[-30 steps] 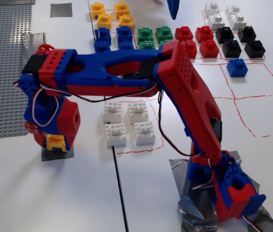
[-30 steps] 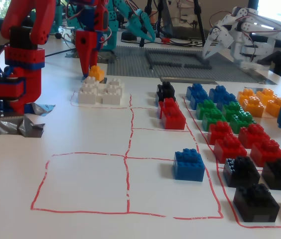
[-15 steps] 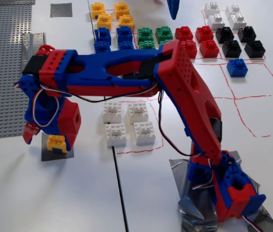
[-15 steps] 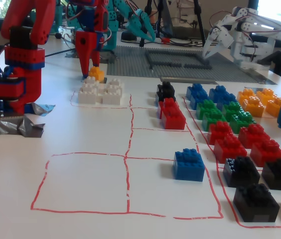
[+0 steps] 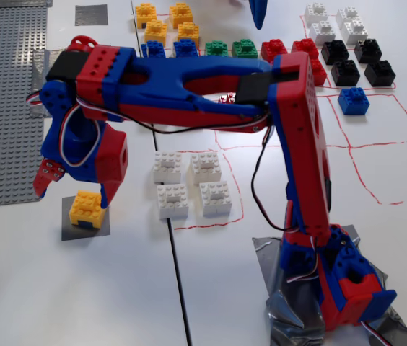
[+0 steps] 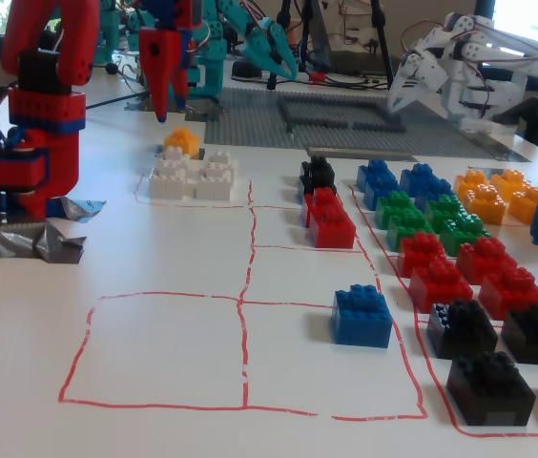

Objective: Grab the block and put it in the grey marker

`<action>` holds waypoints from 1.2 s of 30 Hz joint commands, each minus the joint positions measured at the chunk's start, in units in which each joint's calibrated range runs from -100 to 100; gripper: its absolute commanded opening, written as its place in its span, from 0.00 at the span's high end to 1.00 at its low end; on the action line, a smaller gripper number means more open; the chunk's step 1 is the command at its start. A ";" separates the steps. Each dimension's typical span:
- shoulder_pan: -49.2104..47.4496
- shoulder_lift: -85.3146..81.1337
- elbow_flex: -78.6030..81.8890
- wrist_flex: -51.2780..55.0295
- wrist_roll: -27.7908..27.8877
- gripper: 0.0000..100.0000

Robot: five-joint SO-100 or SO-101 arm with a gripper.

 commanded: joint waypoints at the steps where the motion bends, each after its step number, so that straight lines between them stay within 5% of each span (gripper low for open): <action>1: -1.03 -5.96 -5.00 2.06 0.39 0.67; 22: 10.36 -22.46 -5.36 7.42 1.81 0.86; 36: 33.12 -32.36 -2.72 12.93 4.88 0.94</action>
